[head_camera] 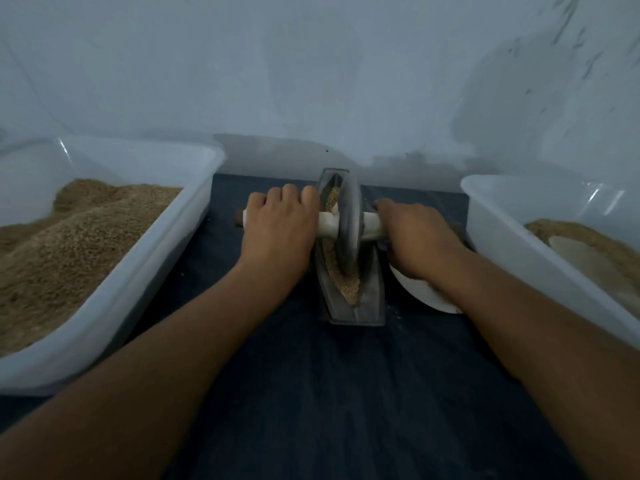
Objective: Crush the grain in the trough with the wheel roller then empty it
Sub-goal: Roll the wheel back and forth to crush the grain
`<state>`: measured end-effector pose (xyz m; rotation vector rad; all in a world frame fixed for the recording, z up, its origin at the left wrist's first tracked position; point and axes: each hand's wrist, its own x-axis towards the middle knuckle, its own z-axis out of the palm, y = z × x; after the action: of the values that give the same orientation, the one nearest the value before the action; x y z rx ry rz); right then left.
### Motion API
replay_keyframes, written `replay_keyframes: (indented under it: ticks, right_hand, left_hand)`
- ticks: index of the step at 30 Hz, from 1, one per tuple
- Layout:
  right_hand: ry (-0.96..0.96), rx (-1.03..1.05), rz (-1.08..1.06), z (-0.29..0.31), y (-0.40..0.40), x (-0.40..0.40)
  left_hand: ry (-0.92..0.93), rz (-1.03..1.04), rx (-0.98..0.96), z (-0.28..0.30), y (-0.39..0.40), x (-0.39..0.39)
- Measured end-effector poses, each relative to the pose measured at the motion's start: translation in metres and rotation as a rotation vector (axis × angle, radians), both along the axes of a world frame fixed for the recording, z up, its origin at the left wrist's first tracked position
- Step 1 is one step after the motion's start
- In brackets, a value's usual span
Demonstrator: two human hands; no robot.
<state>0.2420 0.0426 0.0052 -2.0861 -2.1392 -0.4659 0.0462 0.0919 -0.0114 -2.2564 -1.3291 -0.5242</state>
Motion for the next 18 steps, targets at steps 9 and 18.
replay_keyframes:
  ticks: [9,18]
  right_hand:
    - [0.022,0.044,0.006,-0.006,-0.034,-0.004]
    - [-0.024,-0.016,-0.019,-0.003,0.035,0.015]
  left_hand:
    - [0.051,-0.010,0.018,0.007,-0.024,-0.008]
    - [0.037,0.002,-0.022,0.004,0.029,0.009]
